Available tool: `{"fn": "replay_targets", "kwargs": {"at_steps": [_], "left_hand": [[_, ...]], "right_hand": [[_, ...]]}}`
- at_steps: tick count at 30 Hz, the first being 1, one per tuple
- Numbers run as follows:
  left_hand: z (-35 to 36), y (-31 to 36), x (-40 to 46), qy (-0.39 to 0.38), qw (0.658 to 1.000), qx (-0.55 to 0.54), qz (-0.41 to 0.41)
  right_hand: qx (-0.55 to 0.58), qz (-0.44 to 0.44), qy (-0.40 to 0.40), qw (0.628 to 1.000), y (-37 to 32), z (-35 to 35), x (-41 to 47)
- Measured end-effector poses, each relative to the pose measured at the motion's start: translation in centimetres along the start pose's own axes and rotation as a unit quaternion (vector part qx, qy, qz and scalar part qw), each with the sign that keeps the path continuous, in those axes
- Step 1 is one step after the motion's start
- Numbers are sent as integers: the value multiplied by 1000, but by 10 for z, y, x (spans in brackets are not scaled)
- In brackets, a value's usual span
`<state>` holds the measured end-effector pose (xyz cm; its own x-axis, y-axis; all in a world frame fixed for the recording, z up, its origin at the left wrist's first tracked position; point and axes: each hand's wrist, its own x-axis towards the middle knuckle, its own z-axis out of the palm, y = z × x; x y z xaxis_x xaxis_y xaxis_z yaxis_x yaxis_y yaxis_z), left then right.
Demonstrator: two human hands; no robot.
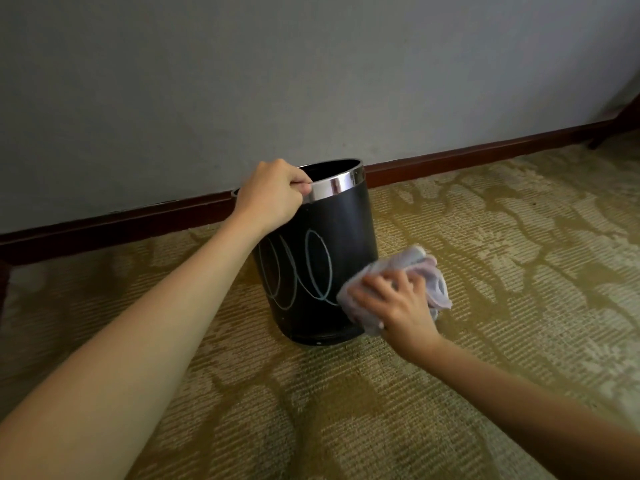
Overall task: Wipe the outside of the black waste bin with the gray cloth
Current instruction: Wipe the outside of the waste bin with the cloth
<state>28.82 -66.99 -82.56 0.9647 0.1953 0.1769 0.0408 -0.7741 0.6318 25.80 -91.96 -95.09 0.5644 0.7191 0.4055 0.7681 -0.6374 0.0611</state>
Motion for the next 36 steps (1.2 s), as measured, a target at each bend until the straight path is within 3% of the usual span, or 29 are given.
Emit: {"fn": "replay_targets", "kwargs": {"at_steps": [3, 6, 9, 14, 17, 20, 25, 28, 32, 36], "left_hand": [[0, -1, 2, -1, 1000, -11, -7], [6, 4, 0, 8, 1000, -2, 5], [10, 8, -3, 26, 999, 17, 13], [15, 12, -6, 52, 997, 46, 35], [14, 11, -5, 46, 996, 60, 43], [6, 5, 1, 31, 998, 39, 27], [4, -5, 7, 21, 1000, -3, 15], [6, -9, 6, -18, 997, -60, 42], [-7, -20, 6, -140, 977, -148, 67], [-28, -50, 0, -201, 965, -155, 73]], "right_hand": [[-4, -33, -94, 995, 1, 6, -23], [8, -12, -98, 995, 7, -1, -14], [51, 46, -53, 996, 10, -14, 5], [79, 148, 99, 981, 14, -40, 74], [71, 159, 122, 977, 10, -39, 88], [28, 103, 95, 990, -2, -26, 66], [-49, -21, -34, 998, -10, 0, 1], [-59, -18, -89, 994, -5, 4, -13], [-52, -3, -116, 992, -6, -2, -15], [-29, 10, -124, 992, -6, -7, -17]]}}
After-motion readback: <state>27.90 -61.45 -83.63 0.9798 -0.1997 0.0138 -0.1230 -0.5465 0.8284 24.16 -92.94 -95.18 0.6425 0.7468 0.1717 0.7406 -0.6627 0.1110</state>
